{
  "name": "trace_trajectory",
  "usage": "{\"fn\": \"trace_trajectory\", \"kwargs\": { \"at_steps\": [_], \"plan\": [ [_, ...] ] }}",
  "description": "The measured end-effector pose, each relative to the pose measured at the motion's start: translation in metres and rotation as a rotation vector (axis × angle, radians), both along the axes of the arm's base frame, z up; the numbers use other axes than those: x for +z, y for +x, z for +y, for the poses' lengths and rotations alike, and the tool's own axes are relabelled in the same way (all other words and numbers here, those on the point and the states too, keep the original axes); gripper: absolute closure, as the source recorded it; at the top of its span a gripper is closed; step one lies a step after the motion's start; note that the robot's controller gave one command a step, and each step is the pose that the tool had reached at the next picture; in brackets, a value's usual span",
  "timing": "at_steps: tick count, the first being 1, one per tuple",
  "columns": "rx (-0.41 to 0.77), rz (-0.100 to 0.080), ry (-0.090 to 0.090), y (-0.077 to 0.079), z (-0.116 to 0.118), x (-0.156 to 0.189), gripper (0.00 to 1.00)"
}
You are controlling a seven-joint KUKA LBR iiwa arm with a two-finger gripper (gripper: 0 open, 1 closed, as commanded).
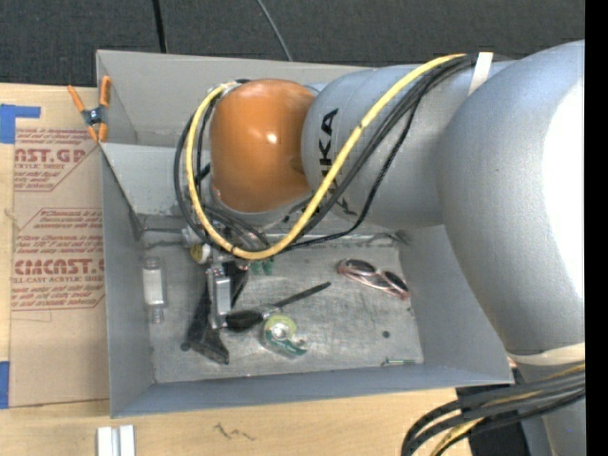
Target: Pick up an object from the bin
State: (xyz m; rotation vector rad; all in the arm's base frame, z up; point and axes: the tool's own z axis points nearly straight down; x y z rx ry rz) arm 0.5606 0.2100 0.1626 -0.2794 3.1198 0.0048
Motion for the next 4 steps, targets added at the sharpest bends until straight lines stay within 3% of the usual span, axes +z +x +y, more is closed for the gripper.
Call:
{"fn": "trace_trajectory", "kwargs": {
  "at_steps": [1, 2, 3, 4],
  "plan": [
    [0.347, 0.01, -0.005, -0.022, -0.041, -0.011, 0.0],
    [0.521, 0.006, -0.005, -0.032, -0.043, -0.031, 0.0],
    [0.762, 0.005, -0.006, -0.009, -0.015, -0.094, 0.0],
    [0.952, -0.001, -0.003, -0.013, -0.019, -0.092, 1.0]
  ]
}}
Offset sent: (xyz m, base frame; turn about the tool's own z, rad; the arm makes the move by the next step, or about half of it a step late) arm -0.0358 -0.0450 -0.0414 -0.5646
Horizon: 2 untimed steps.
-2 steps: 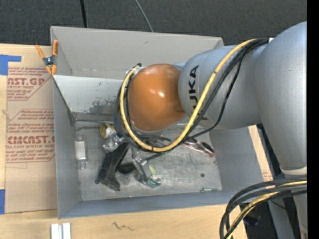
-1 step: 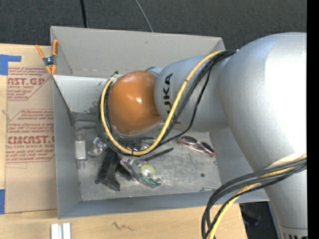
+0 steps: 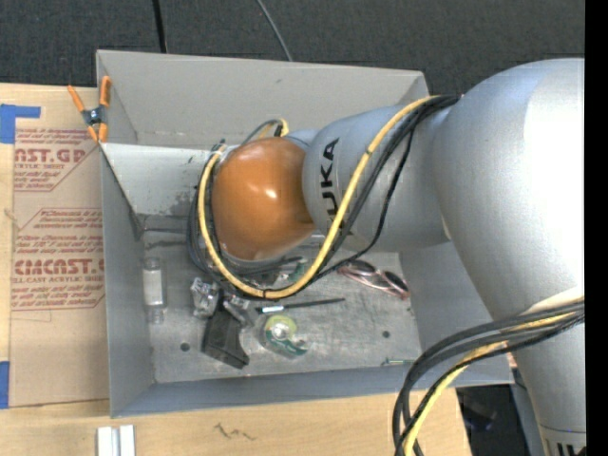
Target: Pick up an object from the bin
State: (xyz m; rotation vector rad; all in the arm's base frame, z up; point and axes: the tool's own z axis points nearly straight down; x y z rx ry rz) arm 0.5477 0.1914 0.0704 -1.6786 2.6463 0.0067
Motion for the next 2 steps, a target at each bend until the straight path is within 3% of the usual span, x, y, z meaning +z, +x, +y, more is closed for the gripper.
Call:
{"fn": "trace_trajectory", "kwargs": {
  "at_steps": [2],
  "plan": [
    [0.0, 0.004, -0.002, -0.0014, -0.0005, 0.0033, 1.0]
  ]
}}
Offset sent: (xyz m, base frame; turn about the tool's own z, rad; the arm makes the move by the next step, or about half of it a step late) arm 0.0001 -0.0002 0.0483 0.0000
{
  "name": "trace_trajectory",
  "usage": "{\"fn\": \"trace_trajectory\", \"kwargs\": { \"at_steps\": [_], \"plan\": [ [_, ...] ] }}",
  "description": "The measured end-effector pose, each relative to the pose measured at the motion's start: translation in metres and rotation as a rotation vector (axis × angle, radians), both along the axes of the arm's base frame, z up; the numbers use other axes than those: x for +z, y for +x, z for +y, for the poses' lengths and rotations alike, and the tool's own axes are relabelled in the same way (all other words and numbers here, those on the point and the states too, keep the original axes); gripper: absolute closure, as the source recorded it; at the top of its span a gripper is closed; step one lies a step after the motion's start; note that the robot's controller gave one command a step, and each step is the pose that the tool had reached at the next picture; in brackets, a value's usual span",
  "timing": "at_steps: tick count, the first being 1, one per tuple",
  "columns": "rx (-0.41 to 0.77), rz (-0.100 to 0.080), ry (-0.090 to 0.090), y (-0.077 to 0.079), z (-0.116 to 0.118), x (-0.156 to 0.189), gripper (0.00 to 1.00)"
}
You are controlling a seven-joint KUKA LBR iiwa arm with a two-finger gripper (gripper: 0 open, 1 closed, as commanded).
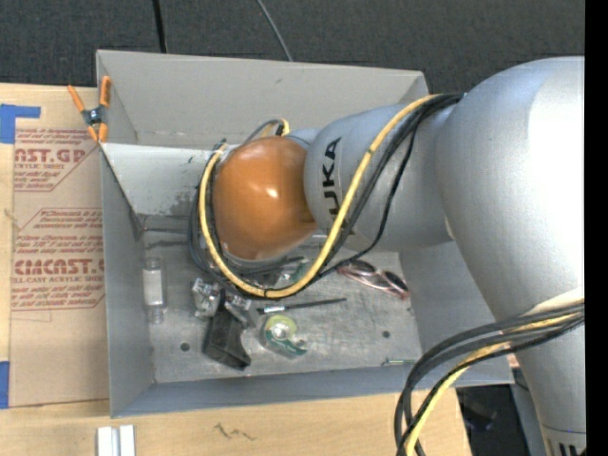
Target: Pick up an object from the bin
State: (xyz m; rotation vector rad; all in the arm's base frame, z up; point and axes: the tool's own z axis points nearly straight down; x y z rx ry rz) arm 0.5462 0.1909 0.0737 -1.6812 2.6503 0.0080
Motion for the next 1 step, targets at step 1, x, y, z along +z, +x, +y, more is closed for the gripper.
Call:
{"fn": "trace_trajectory", "kwargs": {
  "at_steps": [1],
  "plan": [
    [-0.001, 0.004, -0.004, -0.0011, -0.0004, 0.0122, 1.0]
  ]
}}
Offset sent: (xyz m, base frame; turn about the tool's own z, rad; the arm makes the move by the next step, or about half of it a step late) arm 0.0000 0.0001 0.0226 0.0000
